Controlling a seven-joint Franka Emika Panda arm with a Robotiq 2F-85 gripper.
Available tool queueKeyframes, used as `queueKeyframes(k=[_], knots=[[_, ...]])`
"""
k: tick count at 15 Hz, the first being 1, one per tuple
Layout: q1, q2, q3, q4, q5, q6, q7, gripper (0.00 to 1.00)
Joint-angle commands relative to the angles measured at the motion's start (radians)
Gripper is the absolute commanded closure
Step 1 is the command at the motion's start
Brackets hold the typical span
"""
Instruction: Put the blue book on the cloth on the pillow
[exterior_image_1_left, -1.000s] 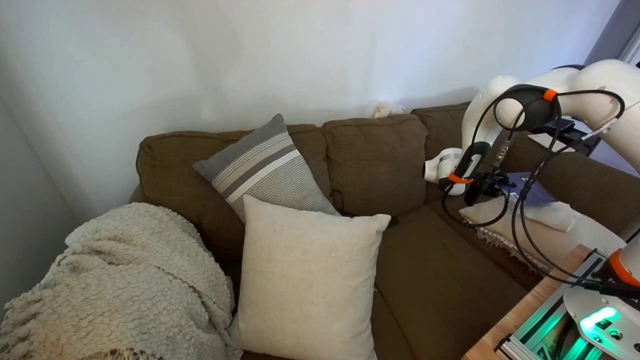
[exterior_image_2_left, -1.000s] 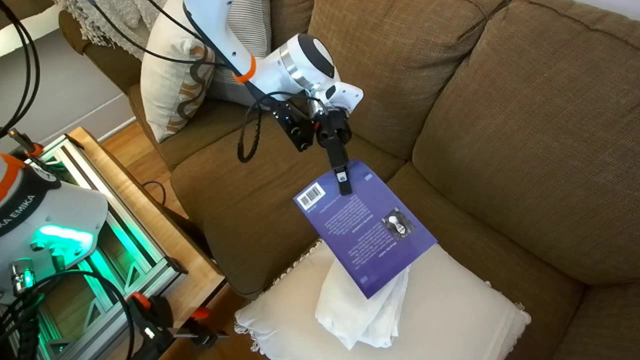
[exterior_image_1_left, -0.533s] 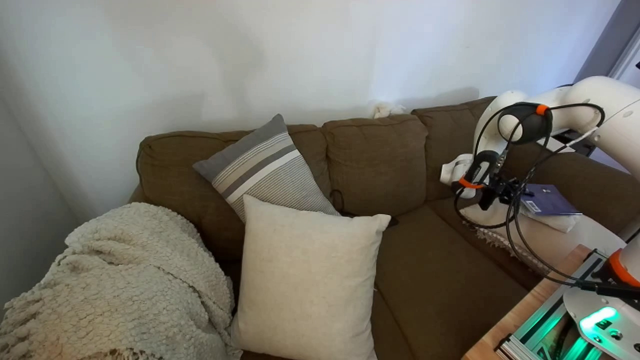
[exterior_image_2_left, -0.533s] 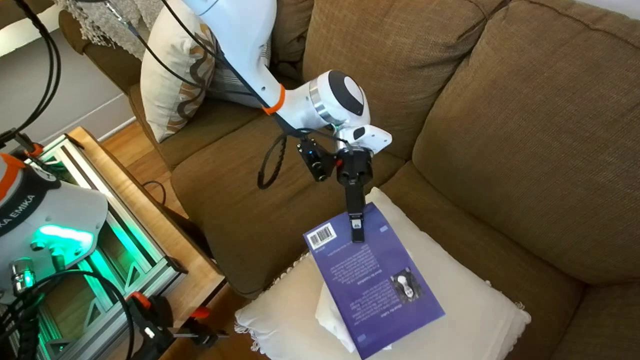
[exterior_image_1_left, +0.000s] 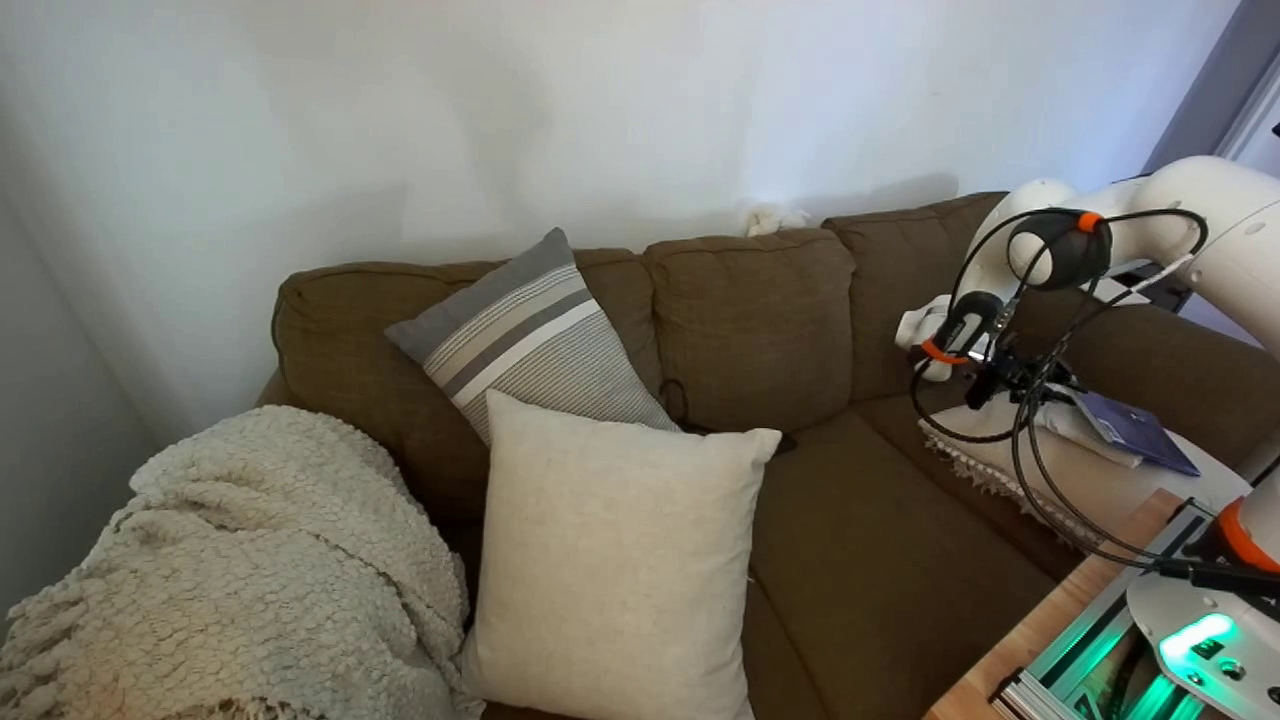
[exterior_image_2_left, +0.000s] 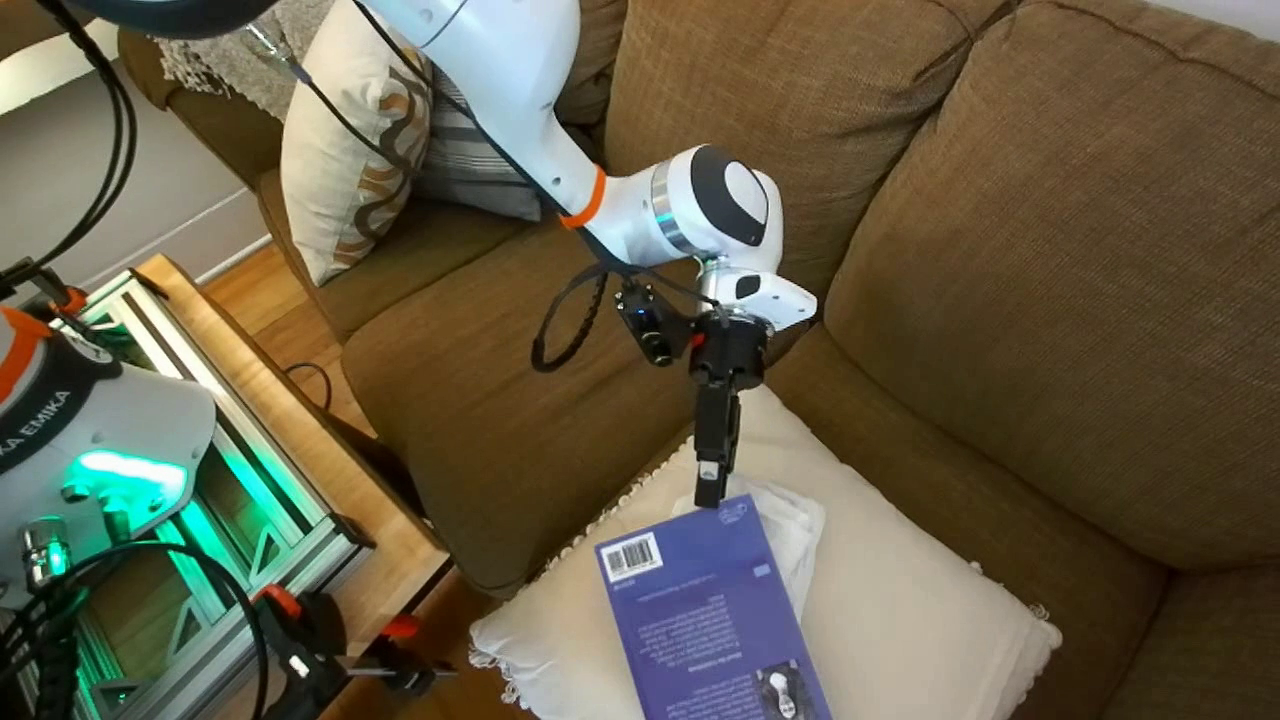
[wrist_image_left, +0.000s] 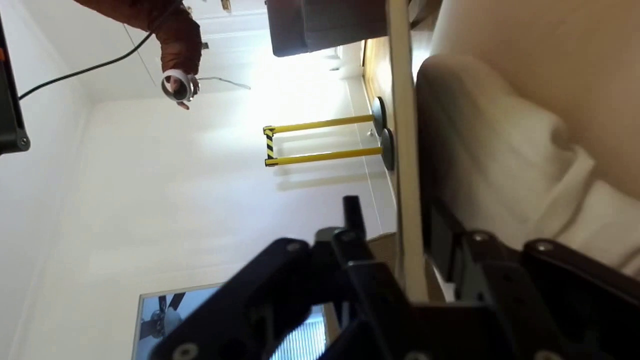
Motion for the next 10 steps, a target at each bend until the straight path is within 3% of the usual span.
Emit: queueKeyframes(k=[1,5,9,10], knots=[[0.043,-0.029,0.02,-0.018,0.085,-0.007,0.034,0.33],[0.166,-0.2,0.067,-0.236,0.102,0.163,0.113,0.02],[0.288,-0.343,0.116,-0.417,0.067,0.318,0.104,0.0],[0.267,-0.232,0.085,-0.264,0.099,0.237,0.083,0.0]])
